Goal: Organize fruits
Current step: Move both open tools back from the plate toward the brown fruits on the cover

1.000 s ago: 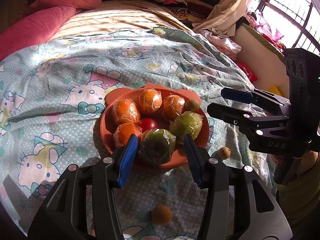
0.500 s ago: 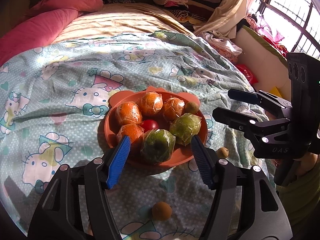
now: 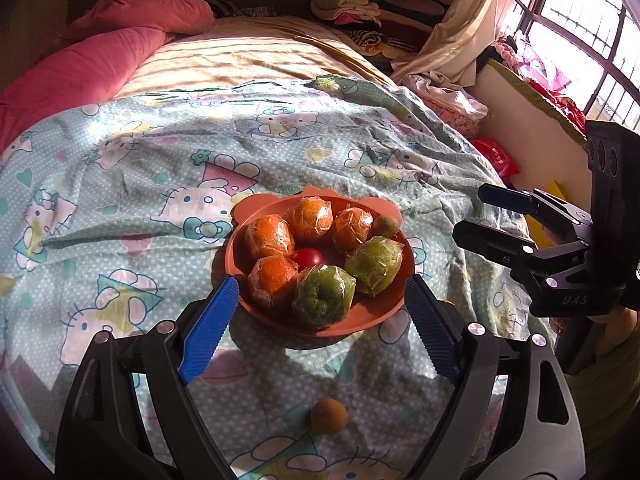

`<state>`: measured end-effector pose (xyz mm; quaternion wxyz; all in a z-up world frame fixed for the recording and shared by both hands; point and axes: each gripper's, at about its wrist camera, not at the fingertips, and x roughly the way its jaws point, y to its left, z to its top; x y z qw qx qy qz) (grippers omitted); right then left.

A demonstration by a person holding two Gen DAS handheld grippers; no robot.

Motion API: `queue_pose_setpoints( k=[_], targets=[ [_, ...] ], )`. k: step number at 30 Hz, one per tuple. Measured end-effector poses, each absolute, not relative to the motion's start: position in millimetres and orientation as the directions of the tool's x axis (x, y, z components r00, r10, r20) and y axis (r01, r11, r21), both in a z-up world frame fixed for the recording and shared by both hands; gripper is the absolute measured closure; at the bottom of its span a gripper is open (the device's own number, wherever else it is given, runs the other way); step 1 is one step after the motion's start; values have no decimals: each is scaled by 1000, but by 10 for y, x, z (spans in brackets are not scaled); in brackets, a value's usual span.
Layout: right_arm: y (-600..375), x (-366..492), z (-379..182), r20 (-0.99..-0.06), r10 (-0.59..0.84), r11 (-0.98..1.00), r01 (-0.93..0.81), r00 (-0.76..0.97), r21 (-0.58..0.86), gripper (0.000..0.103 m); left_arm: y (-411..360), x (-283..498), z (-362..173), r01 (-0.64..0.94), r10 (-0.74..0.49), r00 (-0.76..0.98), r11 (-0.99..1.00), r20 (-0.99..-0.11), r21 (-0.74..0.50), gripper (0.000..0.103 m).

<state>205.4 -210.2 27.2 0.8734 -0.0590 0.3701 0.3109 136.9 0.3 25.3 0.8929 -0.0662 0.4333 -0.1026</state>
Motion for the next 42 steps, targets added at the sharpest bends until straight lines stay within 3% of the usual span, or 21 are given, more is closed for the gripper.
queue_pose_setpoints(
  k=[16,42],
  targets=[
    [-2172,1855,393,-657,495,802,-590,569,93,8,23,1246,341,103,-212,629,976,-748,-190,10],
    [-2247,1558,182,-684,472,801,-595,557,69,7,63,938,215,94,-190,611,981,-768,-169,10]
  ],
)
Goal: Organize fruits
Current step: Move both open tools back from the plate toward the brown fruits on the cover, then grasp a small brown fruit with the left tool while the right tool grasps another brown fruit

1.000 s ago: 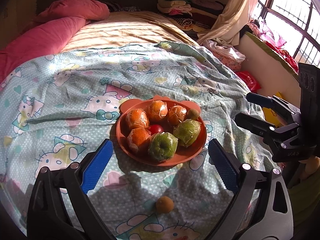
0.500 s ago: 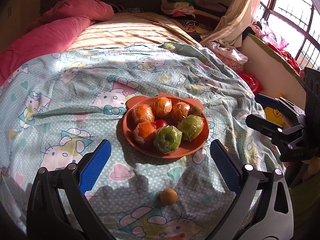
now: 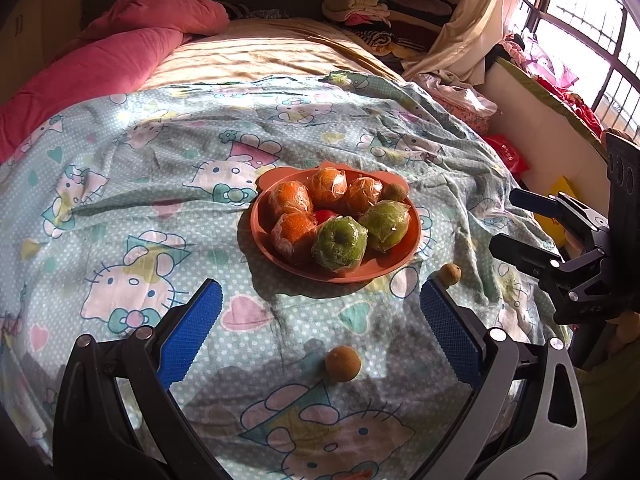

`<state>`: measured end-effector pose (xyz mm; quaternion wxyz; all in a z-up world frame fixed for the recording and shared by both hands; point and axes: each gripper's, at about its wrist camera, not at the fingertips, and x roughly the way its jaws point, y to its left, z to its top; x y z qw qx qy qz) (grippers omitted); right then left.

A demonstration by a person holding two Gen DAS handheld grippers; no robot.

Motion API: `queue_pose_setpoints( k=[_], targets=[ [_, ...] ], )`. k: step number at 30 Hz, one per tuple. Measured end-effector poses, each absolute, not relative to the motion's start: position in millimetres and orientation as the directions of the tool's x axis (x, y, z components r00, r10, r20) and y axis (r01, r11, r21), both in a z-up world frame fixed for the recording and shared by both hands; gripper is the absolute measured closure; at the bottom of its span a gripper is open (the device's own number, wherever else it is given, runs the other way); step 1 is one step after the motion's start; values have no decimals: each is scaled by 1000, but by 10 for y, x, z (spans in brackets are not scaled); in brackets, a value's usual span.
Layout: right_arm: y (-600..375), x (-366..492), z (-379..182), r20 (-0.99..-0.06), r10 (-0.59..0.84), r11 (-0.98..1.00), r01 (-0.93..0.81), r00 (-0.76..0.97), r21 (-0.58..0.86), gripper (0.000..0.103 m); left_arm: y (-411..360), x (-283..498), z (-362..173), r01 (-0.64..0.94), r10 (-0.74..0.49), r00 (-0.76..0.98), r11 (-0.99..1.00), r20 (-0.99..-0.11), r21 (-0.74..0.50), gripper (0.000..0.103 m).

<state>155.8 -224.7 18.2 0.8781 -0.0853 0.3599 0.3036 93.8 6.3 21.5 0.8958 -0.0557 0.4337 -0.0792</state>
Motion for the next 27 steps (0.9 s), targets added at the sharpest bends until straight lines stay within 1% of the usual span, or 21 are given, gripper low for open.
queue_pose_setpoints(
  k=[13,19,22,23,24,25,27],
  targets=[
    [-2246,1450,-51,-716,447,801,-596,537,54,7,-13,833,42,107,-196,579,981,-791,-164,10],
    [-2206,1412,-130,-728,426,796,-604,537,20,7,-47,765,-54,122,-208,559,978,-802,-169,10],
    [-2205,1420,-182,-732,422,796,-605,535,16,8,-64,748,-127,128,-222,541,975,-811,-181,10],
    [-2198,1429,-208,-739,418,794,-607,528,15,14,-68,742,-150,130,-226,535,974,-814,-186,10],
    [-2191,1440,-236,-748,412,793,-609,521,13,29,-73,734,-172,133,-231,530,973,-816,-189,10],
    [-2184,1456,-267,-756,410,791,-611,511,17,34,-75,728,-192,134,-232,528,973,-817,-189,10],
    [-2171,1474,-334,-769,408,787,-617,492,23,44,-82,713,-225,137,-238,520,971,-820,-195,16]
  ],
)
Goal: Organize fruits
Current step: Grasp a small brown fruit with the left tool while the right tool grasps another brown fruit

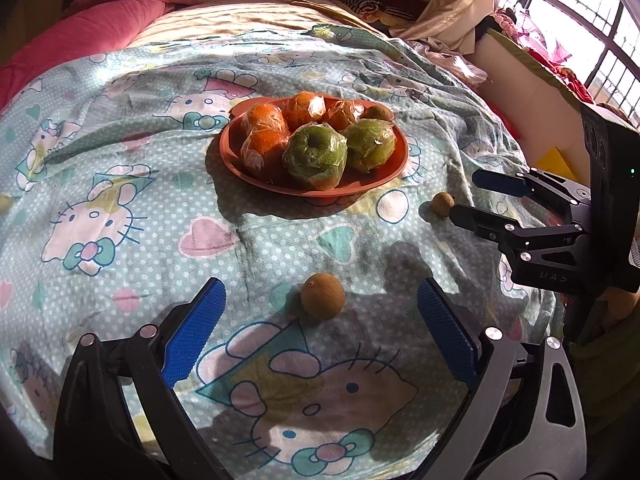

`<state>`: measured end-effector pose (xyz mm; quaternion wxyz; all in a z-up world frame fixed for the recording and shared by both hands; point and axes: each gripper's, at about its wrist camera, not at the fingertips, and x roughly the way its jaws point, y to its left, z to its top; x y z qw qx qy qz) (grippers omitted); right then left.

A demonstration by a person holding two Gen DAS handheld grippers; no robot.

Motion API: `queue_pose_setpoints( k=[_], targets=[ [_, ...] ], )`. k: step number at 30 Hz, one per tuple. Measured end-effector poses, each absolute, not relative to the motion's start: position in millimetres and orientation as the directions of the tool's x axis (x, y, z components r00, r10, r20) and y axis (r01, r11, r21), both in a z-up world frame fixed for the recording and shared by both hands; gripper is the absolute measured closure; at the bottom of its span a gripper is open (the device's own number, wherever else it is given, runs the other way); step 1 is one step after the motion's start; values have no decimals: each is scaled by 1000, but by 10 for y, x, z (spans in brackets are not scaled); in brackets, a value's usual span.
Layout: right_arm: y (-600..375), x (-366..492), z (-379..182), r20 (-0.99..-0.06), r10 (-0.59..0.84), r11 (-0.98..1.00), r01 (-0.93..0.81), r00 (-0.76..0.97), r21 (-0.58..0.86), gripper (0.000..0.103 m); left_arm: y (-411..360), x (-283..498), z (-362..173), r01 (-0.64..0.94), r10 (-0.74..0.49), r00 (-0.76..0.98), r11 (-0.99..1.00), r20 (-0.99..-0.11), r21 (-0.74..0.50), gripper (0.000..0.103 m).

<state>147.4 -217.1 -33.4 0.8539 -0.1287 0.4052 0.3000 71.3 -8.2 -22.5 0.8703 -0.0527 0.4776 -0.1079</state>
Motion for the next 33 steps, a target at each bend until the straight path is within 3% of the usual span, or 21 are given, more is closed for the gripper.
queue_pose_setpoints(
  k=[6,14,19,24,29,33],
  targets=[
    [-2128,1512,-463,-787,427,773,-631,445,63,65,-130,704,-284,159,-257,505,966,-824,-205,30],
    [-2144,1596,-532,-791,439,783,-614,426,104,80,-144,721,-339,169,-275,491,961,-827,-220,53],
    [-2155,1603,-534,-787,446,783,-613,426,111,80,-149,748,-379,171,-275,486,961,-829,-218,67],
    [-2169,1583,-516,-781,457,780,-613,426,122,80,-166,782,-440,167,-265,480,964,-837,-209,71],
    [-2175,1558,-494,-774,470,776,-616,425,133,80,-141,817,-474,154,-253,482,967,-839,-203,84],
    [-2168,1535,-461,-766,481,771,-621,426,138,80,-112,826,-466,153,-265,480,964,-836,-217,85]
  ],
)
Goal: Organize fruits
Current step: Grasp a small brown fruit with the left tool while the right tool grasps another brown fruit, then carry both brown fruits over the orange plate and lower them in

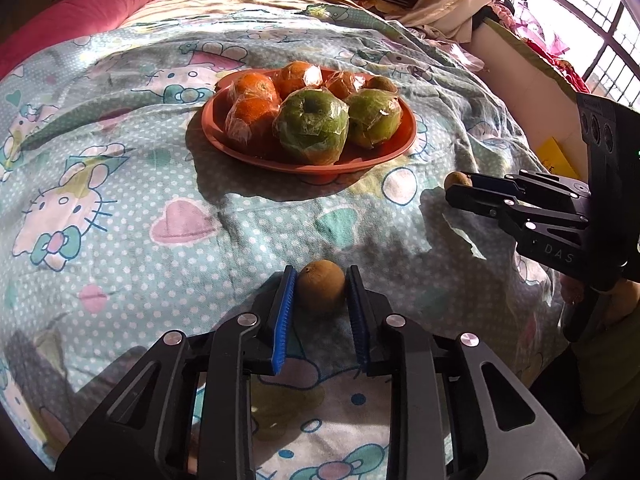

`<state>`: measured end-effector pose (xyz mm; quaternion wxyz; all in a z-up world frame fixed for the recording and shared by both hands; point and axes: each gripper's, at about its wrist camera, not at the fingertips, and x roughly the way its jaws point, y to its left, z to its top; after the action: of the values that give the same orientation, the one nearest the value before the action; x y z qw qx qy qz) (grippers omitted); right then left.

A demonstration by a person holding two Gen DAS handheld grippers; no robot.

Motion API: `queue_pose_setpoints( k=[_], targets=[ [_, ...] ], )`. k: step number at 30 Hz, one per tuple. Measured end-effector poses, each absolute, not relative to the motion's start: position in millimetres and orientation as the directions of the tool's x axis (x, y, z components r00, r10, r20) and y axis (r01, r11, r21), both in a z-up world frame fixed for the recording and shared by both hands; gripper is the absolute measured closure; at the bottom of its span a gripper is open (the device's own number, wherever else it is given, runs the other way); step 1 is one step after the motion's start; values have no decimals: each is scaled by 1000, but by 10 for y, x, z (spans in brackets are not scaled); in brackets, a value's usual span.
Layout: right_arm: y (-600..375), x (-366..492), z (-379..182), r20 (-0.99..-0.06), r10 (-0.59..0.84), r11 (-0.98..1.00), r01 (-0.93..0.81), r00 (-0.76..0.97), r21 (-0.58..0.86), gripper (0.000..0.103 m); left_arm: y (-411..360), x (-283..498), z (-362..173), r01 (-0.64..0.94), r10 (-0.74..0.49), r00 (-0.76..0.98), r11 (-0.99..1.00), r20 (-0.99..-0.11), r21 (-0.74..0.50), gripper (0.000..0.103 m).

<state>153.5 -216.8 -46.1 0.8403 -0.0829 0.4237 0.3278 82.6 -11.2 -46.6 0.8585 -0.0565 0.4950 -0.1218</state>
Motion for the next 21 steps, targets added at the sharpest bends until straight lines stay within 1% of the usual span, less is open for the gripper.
queue_pose_setpoints(
  k=[11,21],
  targets=[
    [-2119,1446,-338,-744,516,752,-641,425,155,80,-30,779,-286,153,-282,503,959,-817,-237,85],
    [-2006,1405,-160,-721,546,728,-668,426,157,80,116,867,-84,130,-258,539,966,-802,-224,85]
  ],
)
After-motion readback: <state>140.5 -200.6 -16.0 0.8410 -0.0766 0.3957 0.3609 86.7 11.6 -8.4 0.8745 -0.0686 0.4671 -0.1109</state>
